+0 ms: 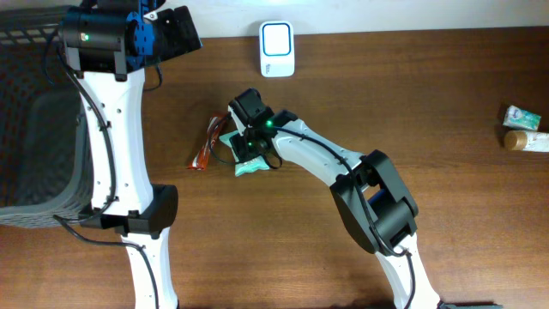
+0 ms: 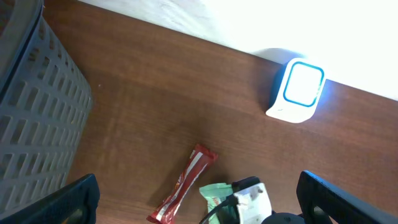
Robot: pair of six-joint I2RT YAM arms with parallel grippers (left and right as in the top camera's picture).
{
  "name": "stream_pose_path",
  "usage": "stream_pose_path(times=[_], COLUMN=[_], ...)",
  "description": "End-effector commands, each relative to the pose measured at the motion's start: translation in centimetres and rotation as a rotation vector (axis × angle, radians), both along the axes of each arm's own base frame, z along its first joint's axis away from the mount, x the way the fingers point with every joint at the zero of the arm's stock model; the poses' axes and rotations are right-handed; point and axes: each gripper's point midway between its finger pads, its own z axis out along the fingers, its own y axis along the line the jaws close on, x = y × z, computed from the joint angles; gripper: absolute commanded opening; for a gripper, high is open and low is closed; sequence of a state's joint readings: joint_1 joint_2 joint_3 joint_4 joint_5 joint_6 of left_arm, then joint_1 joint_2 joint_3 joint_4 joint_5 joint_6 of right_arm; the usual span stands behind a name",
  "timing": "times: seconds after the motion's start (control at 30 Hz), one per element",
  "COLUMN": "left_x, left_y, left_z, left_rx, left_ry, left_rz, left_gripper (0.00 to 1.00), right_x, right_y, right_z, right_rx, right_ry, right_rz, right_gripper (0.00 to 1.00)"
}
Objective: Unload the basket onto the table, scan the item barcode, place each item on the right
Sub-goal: 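Grasp the second teal pack with the right gripper and raise it to the scanner, then carry the second teal pack right and drop it at the right edge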
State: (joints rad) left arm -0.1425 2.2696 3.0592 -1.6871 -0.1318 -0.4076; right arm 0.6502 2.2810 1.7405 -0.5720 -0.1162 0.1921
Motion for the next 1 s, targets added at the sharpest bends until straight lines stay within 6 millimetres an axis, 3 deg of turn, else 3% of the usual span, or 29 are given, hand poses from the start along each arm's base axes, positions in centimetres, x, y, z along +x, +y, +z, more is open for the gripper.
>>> stream_pose_path(times=[0.0,0.1,0.17,0.2,0.23,0.33,0.43,0.57,0.63,0.77,0.83,0.87,0.97], left_x=[0.1,0.1,0.1,0.1,0.1,0.1,0.1,0.1,0.1,0.1,0.1,0.1,0.1], left_y=[0.2,0.2,0.2,0.2,0.2,0.2,0.2,0.2,0.2,0.2,0.2,0.2,0.2], left_z=[-0.1,-0.1,-0.1,-0.1,-0.1,-0.1,-0.1,-0.1,-0.1,-0.1,-0.1,-0.1,-0.1], left_rx=[0.014,0.013,0.014,0.014,0.014,0.014,0.013,0.014,0.014,0.013,0.014,0.014,0.014], left_ry=[0.003,0.003,0.003,0.003,0.003,0.003,0.003,0.003,0.003,0.003,0.003,0.003,0.003], left_rz=[-0.004,-0.004,-0.004,-0.004,-0.004,-0.004,-0.004,-0.004,-0.004,-0.004,-0.004,-0.004,-0.004], left_gripper=[0.99,0.99,0.99,0.99,0.99,0.99,0.99,0.99,0.99,0.99,0.99,0.99,0.99], right_x=[2.1,3.5,5.9,7.6,10.7,16.1,19.0,21.9,22.7,23.4,22.2,21.7,18.5], right_y=[-1.3,-2.4,-3.6,-4.4,-5.7,-7.8,-9.0,-9.5,-10.6,-17.8,-25.1,-27.7,-39.5], right_z=[2.2,4.8,8.7,10.7,13.9,17.7,17.8,14.5,15.1,20.4,21.9,21.6,17.7], right_rx=[-0.029,-0.013,0.031,0.052,0.085,0.177,0.219,0.233,0.217,0.064,-0.097,-0.15,-0.323], right_ry=[-0.051,-0.07,-0.141,-0.195,-0.306,-0.515,-0.604,-0.661,-0.712,-0.85,-0.834,-0.798,-0.575], right_rz=[-0.076,-0.108,-0.152,-0.184,-0.243,-0.294,-0.335,-0.367,-0.416,-0.664,-0.815,-0.846,-1.005], right_gripper=[0.08,0.04,0.04,0.04,0.04,0.04,0.04,0.04,0.04,0.04,0.04,0.04,0.04])
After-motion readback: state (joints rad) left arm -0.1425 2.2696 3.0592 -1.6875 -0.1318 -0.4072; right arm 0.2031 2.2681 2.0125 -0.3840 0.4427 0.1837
